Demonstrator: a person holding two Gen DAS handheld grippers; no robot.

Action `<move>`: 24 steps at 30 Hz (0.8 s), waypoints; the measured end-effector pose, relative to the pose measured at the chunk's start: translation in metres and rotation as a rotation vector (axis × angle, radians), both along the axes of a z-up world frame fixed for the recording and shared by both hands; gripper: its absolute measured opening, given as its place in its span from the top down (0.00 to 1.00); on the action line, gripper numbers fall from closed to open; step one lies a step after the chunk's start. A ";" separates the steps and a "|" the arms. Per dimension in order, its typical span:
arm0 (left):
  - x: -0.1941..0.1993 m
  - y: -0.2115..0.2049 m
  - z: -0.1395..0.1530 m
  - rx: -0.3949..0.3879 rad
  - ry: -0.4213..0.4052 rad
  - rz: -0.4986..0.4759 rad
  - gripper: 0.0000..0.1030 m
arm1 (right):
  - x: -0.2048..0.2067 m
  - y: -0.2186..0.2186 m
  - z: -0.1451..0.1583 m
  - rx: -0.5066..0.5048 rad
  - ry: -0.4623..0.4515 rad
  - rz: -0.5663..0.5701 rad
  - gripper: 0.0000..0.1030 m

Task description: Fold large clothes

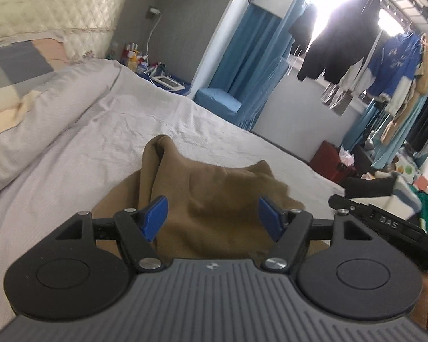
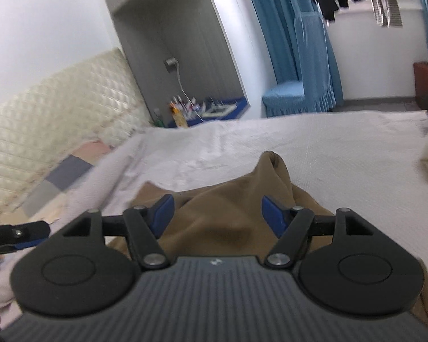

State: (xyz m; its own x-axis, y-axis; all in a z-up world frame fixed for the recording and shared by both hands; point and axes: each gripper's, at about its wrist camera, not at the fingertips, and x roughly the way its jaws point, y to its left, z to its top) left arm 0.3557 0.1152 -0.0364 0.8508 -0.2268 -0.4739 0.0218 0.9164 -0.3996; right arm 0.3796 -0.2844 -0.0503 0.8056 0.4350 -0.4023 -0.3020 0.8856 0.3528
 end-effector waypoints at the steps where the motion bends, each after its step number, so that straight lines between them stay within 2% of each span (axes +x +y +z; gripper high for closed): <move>1: -0.021 0.000 0.001 -0.005 -0.008 0.005 0.28 | -0.016 -0.002 0.005 -0.001 -0.010 0.005 0.31; 4: -0.075 -0.003 -0.003 -0.026 -0.011 0.008 0.28 | -0.064 -0.003 0.014 -0.022 -0.024 0.030 0.31; 6: -0.106 -0.006 -0.012 -0.032 0.005 0.010 0.28 | -0.087 0.000 0.018 -0.061 0.005 0.028 0.31; 9: -0.139 -0.009 -0.029 -0.040 0.033 0.000 0.28 | -0.114 0.000 0.021 -0.032 0.049 0.044 0.31; 13: -0.155 -0.013 -0.045 -0.008 0.066 -0.008 0.29 | -0.145 0.007 0.015 -0.028 0.093 0.095 0.32; 16: -0.155 -0.016 -0.058 0.027 0.109 -0.022 0.29 | -0.162 0.014 -0.003 -0.063 0.139 0.070 0.32; 20: -0.143 -0.020 -0.073 0.060 0.141 -0.013 0.30 | -0.181 0.000 -0.042 -0.027 0.248 -0.088 0.31; 23: -0.134 -0.018 -0.078 0.058 0.160 -0.001 0.39 | -0.187 -0.020 -0.063 0.070 0.342 -0.191 0.30; 24: -0.134 -0.018 -0.081 0.060 0.168 0.003 0.44 | -0.185 -0.023 -0.064 0.097 0.353 -0.220 0.27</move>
State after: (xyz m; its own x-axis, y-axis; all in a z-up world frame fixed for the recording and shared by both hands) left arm 0.2220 0.0972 -0.1169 0.7591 -0.1917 -0.6221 -0.0431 0.9388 -0.3418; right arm 0.1944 -0.3077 -0.1146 0.7035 0.3181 -0.6355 0.0444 0.8728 0.4860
